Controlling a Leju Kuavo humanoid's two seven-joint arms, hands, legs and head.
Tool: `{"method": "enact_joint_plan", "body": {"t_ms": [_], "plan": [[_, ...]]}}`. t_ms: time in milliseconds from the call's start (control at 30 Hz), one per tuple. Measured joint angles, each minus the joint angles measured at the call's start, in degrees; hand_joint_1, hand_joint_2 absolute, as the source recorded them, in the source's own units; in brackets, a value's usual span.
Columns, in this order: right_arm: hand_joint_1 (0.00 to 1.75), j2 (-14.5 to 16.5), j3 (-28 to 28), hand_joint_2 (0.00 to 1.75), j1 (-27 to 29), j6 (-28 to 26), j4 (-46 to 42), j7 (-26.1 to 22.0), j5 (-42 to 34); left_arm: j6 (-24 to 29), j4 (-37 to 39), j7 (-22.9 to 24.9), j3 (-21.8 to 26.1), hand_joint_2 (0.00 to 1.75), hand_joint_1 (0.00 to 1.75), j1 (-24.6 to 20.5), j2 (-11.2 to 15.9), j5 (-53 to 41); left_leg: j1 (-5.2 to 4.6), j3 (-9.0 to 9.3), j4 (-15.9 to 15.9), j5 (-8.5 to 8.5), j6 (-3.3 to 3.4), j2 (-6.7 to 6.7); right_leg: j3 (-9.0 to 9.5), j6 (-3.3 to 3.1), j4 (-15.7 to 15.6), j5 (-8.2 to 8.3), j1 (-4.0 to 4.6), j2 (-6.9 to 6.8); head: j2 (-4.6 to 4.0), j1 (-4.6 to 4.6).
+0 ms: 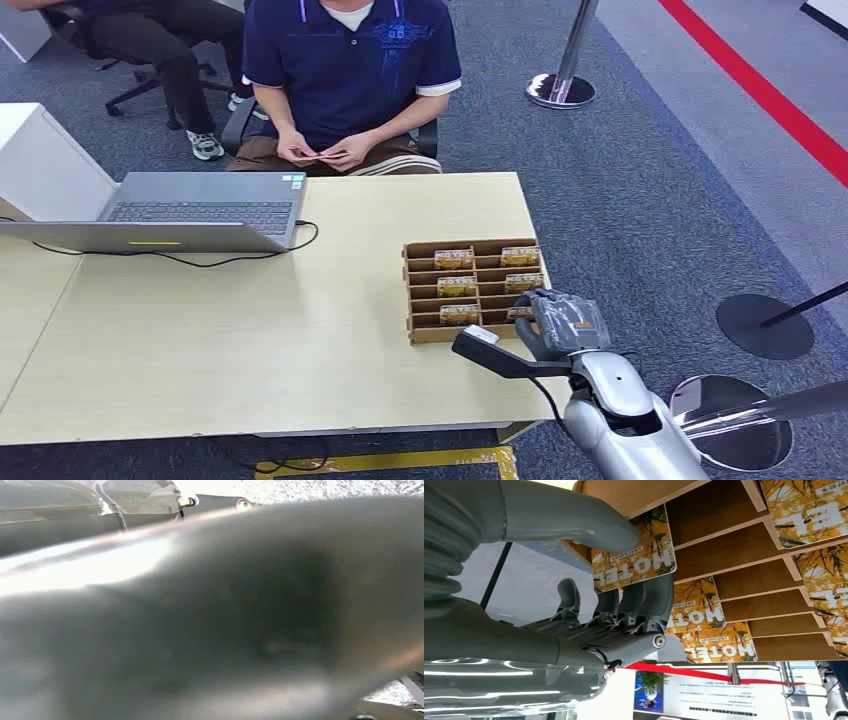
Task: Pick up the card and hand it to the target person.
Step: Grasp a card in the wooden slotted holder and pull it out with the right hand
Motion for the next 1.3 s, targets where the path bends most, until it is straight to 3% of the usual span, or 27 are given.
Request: {"method": "enact_joint_plan", "body": {"t_ms": [167,300,333,700,833,1100,1300], "plan": [[1.18,0.0,0.0,1.75,0.0,0.0,0.0,0.0,-0.1,0.0,0.0,0.0,0.0,0.00,0.00,0.0,0.0,-0.1,0.00,0.00,0.0,0.00,0.00,0.00,0.00,0.00,0.0,0.00,0.00,0.00,0.00,0.00],[1.57,0.0,-0.1,1.75,0.0,0.0,0.0,0.0,-0.1,0.0,0.0,0.0,0.0,0.00,0.00,0.0,0.0,-0.1,0.00,0.01,0.0,0.00,0.00,0.00,0.00,0.00,0.0,0.00,0.00,0.01,0.02,0.00],[1.60,0.0,-0.1,1.75,0.0,-0.1,0.0,0.0,-0.2,0.0,0.0,0.0,0.0,0.00,0.00,0.0,0.0,-0.1,0.00,0.01,0.0,0.00,0.00,0.00,0.00,0.00,0.0,0.00,0.00,0.01,0.01,0.00],[1.66,0.0,-0.1,1.75,0.0,0.0,0.0,-0.4,-0.7,-0.1,0.0,0.0,0.0,0.00,0.00,0.0,0.0,-0.2,0.00,0.02,0.0,0.00,0.00,0.00,0.01,0.00,0.0,0.00,0.00,0.01,0.01,0.00],[1.66,0.0,-0.1,1.75,-0.1,0.3,0.0,-0.8,-1.0,-2.7,0.0,-0.5,0.0,1.75,0.00,0.0,0.0,-0.1,0.00,0.02,0.0,0.00,0.00,0.01,0.01,0.00,0.0,0.00,0.00,0.01,0.01,0.00],[1.66,0.1,-0.1,1.75,-0.4,1.0,0.1,-2.1,-2.3,-4.3,0.0,-1.3,0.0,1.75,0.00,0.0,0.0,0.2,0.00,0.02,0.0,0.00,0.00,0.01,0.01,0.00,0.0,0.00,0.00,0.02,0.02,0.00],[1.66,0.2,0.0,1.75,-0.7,3.4,0.3,-7.5,-8.9,-4.0,0.0,-0.5,0.0,1.75,0.00,0.0,0.0,0.7,0.00,0.02,0.0,0.00,0.00,0.01,0.01,0.00,0.0,0.00,0.00,0.02,0.01,0.00]]}}
